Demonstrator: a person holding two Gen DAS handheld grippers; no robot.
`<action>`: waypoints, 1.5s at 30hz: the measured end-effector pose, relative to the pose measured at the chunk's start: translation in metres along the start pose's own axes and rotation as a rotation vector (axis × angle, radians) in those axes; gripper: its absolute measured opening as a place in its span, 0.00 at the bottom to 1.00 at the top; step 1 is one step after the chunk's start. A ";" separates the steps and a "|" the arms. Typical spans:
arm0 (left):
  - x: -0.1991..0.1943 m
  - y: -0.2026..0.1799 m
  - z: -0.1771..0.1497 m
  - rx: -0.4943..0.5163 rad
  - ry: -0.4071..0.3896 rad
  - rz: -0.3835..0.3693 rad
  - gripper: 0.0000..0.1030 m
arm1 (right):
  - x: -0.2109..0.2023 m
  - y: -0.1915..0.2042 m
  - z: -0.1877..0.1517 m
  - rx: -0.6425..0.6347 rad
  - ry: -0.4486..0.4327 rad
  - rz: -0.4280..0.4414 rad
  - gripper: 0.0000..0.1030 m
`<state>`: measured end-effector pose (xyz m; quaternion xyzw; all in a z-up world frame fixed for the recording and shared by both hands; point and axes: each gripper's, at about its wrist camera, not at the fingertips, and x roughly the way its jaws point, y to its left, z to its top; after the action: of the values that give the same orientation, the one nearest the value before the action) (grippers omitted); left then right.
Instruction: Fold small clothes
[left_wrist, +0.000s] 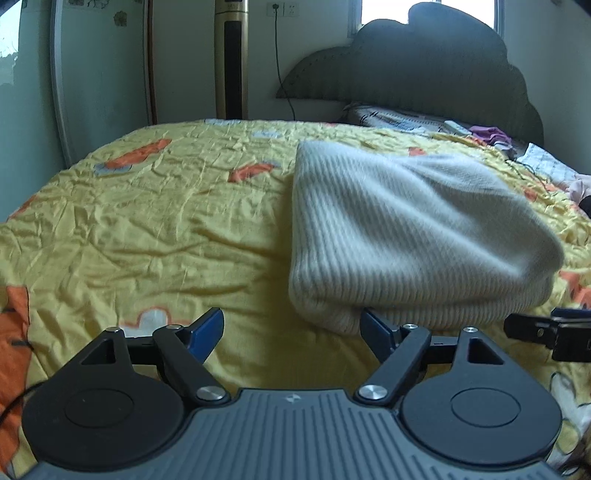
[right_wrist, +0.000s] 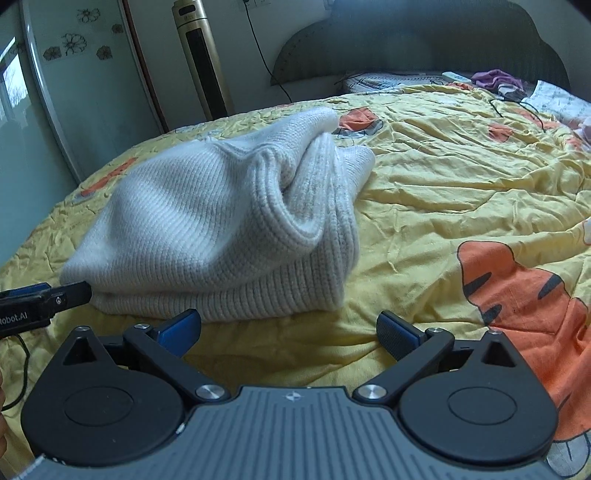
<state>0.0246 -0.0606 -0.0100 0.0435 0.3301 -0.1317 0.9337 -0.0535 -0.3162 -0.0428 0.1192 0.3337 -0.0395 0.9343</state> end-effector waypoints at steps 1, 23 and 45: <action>0.002 0.001 -0.003 -0.005 0.008 0.002 0.78 | 0.000 0.001 -0.001 -0.009 0.000 -0.007 1.00; 0.006 -0.006 -0.021 0.031 0.018 0.064 0.91 | 0.010 0.021 -0.013 -0.139 0.004 -0.123 1.00; 0.010 -0.006 -0.021 0.026 0.032 0.070 1.00 | 0.011 0.024 -0.015 -0.159 -0.006 -0.141 1.00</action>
<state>0.0177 -0.0650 -0.0322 0.0694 0.3414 -0.1024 0.9317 -0.0507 -0.2888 -0.0566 0.0206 0.3406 -0.0791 0.9367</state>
